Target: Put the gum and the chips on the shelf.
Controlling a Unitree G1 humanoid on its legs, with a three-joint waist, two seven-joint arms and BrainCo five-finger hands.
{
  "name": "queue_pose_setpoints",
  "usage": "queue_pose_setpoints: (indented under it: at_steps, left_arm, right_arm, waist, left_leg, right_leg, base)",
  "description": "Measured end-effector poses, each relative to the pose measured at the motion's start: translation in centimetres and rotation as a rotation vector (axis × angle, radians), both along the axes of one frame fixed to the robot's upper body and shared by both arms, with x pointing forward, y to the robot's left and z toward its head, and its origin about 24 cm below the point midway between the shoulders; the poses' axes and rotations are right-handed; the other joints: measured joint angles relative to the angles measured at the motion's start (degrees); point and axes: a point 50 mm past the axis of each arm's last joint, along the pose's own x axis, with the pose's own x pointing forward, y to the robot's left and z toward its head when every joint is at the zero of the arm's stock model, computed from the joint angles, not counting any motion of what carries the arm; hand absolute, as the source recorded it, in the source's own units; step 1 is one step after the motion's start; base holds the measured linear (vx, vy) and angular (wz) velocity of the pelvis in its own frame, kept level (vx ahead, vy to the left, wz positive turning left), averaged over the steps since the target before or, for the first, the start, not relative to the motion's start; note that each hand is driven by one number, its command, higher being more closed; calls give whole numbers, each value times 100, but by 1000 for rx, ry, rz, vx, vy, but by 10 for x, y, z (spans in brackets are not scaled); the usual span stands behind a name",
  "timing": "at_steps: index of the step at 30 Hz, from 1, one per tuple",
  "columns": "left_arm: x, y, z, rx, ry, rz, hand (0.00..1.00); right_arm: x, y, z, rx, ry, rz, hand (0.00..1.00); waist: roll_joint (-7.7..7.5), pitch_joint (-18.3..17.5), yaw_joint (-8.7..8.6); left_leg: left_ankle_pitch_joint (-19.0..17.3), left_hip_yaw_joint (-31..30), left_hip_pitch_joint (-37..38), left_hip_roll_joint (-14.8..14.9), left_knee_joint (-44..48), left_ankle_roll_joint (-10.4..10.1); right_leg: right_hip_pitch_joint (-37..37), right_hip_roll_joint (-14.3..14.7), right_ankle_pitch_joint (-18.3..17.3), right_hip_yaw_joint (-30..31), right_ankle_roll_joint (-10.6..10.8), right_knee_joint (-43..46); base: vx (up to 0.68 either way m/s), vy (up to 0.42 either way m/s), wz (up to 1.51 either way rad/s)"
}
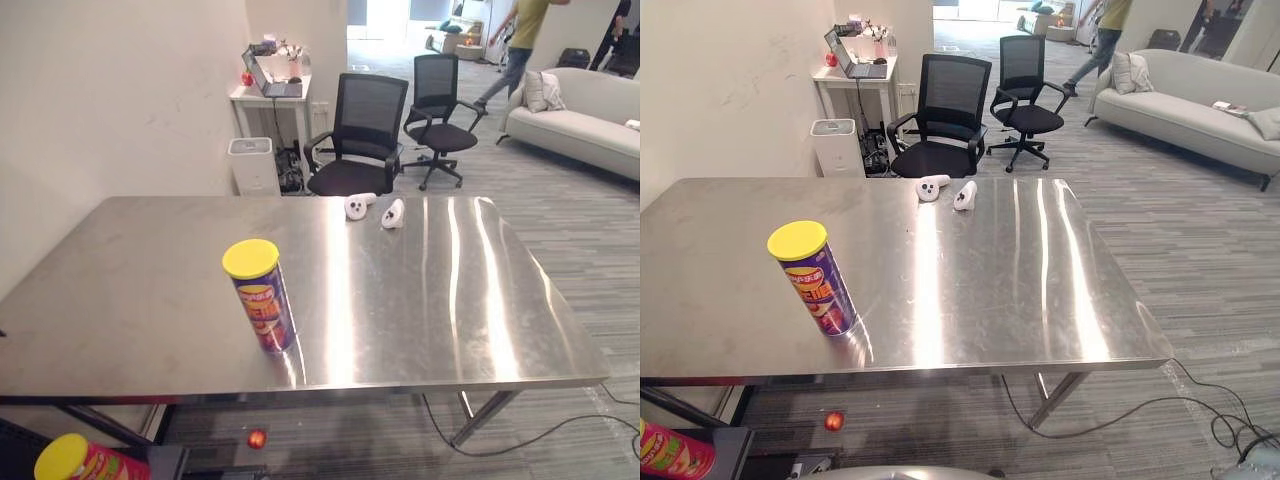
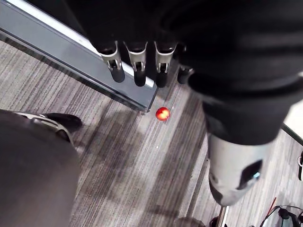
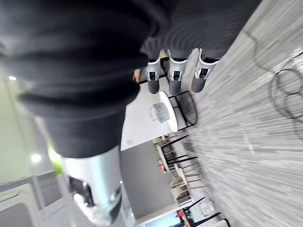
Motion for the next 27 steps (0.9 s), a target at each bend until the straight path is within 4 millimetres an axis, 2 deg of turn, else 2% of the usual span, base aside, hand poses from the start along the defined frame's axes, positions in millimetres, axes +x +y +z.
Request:
queue_pose_setpoints:
  at_steps: [4, 7, 10, 12, 14, 17, 21, 27]
  left_arm:
    - [-3, -2, 0, 8, 16, -24, 0]
    - [-5, -4, -1, 4, 23, -34, 0]
    - [-2, -5, -1, 3, 18, -48, 0]
    - [-1, -4, 0, 6, 19, -84, 0]
    - [2, -5, 0, 7, 20, -130, 0]
    - [6, -4, 0, 16, 22, -195, 0]
    - [2, -2, 1, 17, 32, -210, 0]
    - [-1, -4, 0, 0, 37, -232, 0]
  right_arm:
    - [15, 2, 19, -76, 35, -11, 0]
    - [33, 5, 48, -206, 54, 40, 0]
    - [55, 9, 79, -352, 75, 151, 0]
    - [74, 17, 88, -414, 79, 258, 0]
    - [113, 43, 96, -503, 122, 466, 0]
    - [145, 75, 98, -620, 214, 697, 0]
    - [167, 106, 90, -651, 222, 899, 0]
    - [186, 162, 101, -798, 163, 1191, 0]
  waist:
    - [10, -23, 15]
    - [46, -52, 48]
    - [43, -68, 134]
    - [32, -97, 141]
    - [41, -99, 146]
    - [45, -83, 245]
    - [61, -24, 339]
    - [112, 247, 336]
  left_leg:
    - [-5, -29, -17, -20, 4, 24]
    - [12, -36, -20, -29, 5, 49]
    - [17, -97, -58, -52, 10, 56]
    - [30, -205, -117, -80, 31, 72]
    - [34, -336, -185, -92, 113, 78]
    - [35, -503, -247, -93, 173, 80]
    - [42, -687, -327, -88, 220, 87]
    - [42, -929, -411, -73, 305, 87]
  right_leg:
    - [0, -25, -8, -12, 10, 9]
    - [-27, -27, -12, -13, 15, 8]
    - [-40, -33, -11, -57, 15, 5]
    - [-45, -56, -11, -173, 15, -8]
    - [-43, -83, -11, -239, 14, -14]
    - [2, -100, -10, -378, 12, -50]
    - [78, -111, -10, -553, 11, -117]
    - [210, -102, -9, -771, 12, -205]
  base:
    - [0, -6, 2]
    - [0, 0, 0]
    - [2, -12, 8]
    - [5, -21, 21]
    - [-3, -29, 17]
    - [-33, -39, 25]
    - [-21, -41, 26]
    - [-6, -28, 17]
